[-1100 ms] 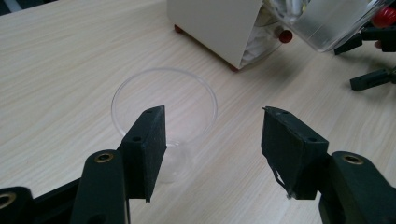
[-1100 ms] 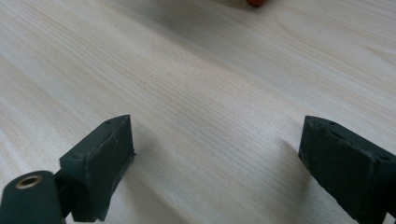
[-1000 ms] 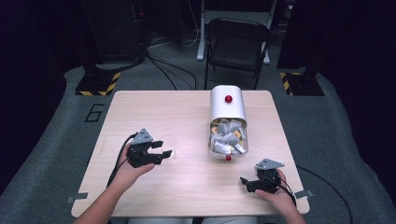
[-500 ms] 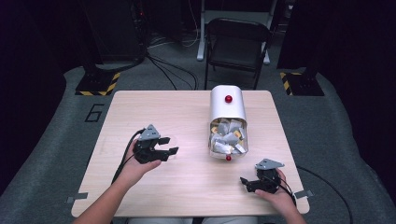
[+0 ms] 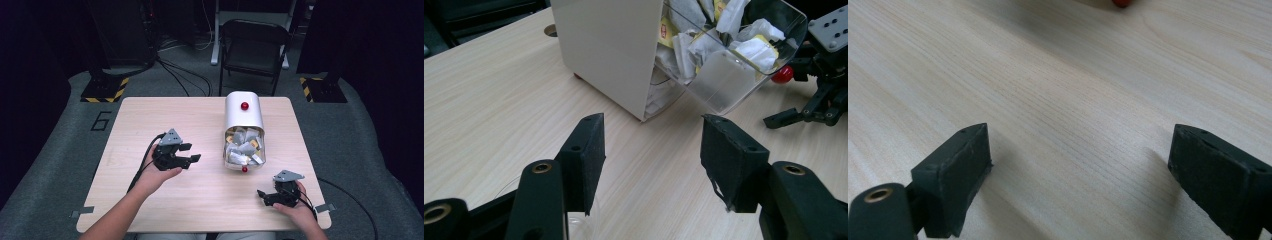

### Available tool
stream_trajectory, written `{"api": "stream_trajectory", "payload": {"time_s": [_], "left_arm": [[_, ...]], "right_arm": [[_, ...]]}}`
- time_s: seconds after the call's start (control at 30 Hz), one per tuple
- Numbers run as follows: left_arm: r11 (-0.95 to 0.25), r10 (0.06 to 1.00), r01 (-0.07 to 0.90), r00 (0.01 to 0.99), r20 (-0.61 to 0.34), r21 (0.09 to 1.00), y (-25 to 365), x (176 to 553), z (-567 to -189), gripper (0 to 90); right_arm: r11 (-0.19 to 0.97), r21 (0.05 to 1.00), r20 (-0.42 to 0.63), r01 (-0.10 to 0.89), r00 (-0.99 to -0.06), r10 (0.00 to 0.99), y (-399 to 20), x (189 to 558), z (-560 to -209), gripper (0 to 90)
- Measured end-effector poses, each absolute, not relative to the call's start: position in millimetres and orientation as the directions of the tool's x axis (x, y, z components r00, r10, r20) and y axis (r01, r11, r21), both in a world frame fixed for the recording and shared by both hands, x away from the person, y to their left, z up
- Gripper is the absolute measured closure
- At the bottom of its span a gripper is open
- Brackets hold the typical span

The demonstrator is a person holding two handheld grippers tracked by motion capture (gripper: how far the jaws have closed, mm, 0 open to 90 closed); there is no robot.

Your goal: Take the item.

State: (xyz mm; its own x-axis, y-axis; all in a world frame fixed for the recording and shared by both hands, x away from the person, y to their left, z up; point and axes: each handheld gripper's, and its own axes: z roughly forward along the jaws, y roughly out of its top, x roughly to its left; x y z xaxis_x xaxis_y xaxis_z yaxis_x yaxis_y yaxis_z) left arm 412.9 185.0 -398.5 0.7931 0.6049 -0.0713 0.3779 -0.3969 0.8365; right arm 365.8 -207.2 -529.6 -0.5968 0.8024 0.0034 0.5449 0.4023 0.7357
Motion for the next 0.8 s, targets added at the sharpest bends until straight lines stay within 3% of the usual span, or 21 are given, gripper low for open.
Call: {"api": "stream_trajectory", "payload": {"time_s": [0.8], "left_arm": [[-0.403,0.559,0.338,0.827,-0.064,0.850,149,423,-381,45.4]], "right_arm": [[0.403,0.736,0.003,0.544,-0.597,0.802,-207,366,-530,9.6]]}}
